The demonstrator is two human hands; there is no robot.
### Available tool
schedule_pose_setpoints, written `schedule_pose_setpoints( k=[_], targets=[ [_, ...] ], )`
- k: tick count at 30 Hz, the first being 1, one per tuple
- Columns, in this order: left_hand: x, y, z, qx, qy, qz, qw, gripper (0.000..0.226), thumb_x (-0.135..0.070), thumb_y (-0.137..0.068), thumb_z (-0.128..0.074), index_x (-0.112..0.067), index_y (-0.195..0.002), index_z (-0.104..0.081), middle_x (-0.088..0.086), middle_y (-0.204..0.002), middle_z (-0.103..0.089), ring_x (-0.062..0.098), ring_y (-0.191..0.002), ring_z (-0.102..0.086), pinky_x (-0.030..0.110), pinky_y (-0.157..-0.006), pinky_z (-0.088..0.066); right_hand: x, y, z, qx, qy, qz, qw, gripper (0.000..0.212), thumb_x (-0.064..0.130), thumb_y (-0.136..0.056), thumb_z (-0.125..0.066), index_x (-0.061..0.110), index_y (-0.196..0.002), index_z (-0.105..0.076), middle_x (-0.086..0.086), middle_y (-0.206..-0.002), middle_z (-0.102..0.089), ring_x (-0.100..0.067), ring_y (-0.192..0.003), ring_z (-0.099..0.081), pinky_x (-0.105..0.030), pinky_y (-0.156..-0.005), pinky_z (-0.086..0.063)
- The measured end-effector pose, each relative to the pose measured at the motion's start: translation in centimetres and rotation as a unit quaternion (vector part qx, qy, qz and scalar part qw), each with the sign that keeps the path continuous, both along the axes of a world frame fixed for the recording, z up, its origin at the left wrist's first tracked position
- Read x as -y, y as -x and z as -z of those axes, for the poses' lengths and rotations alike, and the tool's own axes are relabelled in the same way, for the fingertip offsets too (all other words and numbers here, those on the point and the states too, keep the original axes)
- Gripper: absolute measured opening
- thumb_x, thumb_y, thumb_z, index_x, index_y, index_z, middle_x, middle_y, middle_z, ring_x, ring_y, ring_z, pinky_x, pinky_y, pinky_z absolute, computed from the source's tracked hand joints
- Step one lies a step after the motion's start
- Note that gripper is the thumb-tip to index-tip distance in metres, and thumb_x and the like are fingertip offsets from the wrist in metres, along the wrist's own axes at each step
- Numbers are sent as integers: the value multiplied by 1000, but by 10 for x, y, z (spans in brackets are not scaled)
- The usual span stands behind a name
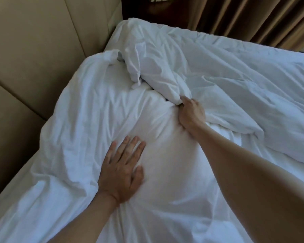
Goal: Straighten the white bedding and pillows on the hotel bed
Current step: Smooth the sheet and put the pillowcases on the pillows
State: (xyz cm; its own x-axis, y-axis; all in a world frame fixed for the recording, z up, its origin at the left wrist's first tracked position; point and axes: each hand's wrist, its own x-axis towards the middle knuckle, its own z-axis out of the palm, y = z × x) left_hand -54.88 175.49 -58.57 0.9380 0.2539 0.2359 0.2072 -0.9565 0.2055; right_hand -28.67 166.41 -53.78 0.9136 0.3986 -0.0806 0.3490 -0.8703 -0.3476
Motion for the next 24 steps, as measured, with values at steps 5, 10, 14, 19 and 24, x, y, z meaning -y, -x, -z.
schedule_pose_setpoints(
  k=[5,10,14,19,24],
  targets=[
    [-1,-1,4,-10,-9,2,1000,64,-36,-86,-41,-19,-148,-43,1,-156,-38,21,-146,-30,48,-120,-17,16,25,-11,73,-26,-26,997,21,24,-101,-37,21,-110,-55,-12,-93,-67,-36,-90,-60,-36,-69,-36],
    [0,0,-2,-21,-11,9,1000,63,-35,-87,-45,-19,-148,-43,3,-156,-37,23,-146,-30,50,-120,-18,-1,62,-66,176,-46,-118,976,28,37,-103,-37,31,-123,-56,-13,-93,-70,-40,-85,-61,-38,-70,-36],
    [2,3,-8,-25,-12,8,1000,64,-33,-85,-48,-19,-147,-44,3,-155,-39,23,-145,-32,49,-120,-18,8,93,-101,210,-75,-140,965,37,41,-102,-43,38,-137,-53,-10,-100,-72,-38,-90,-65,-40,-74,-44],
    [6,5,-17,-56,-13,1,998,59,-34,-89,-42,-15,-145,-48,4,-153,-42,22,-144,-34,46,-121,-16,20,130,-33,-4,39,-175,984,53,38,-104,-37,40,-154,-20,-9,-115,-65,-34,-106,-61,-41,-85,-44],
    [12,17,-25,-94,15,-17,995,57,-32,-89,-44,-14,-142,-52,6,-150,-46,22,-142,-38,45,-119,-22,13,138,-21,-37,48,-120,991,61,37,-99,-41,37,-154,-14,-14,-125,-57,-36,-117,-53,-45,-97,-42]
  ],
)
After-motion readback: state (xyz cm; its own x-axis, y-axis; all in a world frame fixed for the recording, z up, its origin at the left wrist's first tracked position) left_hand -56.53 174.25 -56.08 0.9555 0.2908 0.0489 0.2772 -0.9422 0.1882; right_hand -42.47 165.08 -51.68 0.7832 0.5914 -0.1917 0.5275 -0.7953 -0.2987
